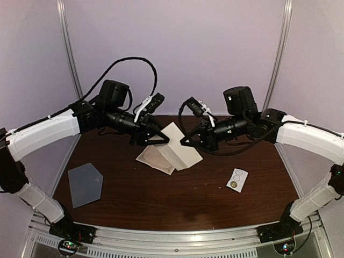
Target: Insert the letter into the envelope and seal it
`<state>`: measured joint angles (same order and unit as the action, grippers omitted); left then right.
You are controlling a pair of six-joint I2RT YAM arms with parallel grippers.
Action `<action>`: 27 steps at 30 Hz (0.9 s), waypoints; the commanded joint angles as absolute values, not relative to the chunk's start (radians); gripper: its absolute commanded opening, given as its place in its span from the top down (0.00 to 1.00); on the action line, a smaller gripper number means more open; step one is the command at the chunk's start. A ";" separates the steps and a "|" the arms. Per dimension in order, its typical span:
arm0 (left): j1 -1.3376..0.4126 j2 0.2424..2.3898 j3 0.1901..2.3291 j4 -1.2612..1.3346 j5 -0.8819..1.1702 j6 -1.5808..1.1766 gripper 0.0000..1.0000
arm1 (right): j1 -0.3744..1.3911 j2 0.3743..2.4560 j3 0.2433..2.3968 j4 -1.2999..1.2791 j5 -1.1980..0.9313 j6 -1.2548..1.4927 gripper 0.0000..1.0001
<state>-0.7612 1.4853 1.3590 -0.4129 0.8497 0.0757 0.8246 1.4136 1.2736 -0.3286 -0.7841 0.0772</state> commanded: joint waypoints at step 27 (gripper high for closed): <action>-0.761 1.465 1.353 -0.417 0.813 0.119 1.00 | 0.829 1.261 1.080 -0.300 -0.663 0.159 1.00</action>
<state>-0.7650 1.4982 1.3598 -0.4282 0.8154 0.1066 0.8249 1.2957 1.0969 -0.3222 -0.6907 0.1352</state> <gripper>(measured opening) 0.008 0.004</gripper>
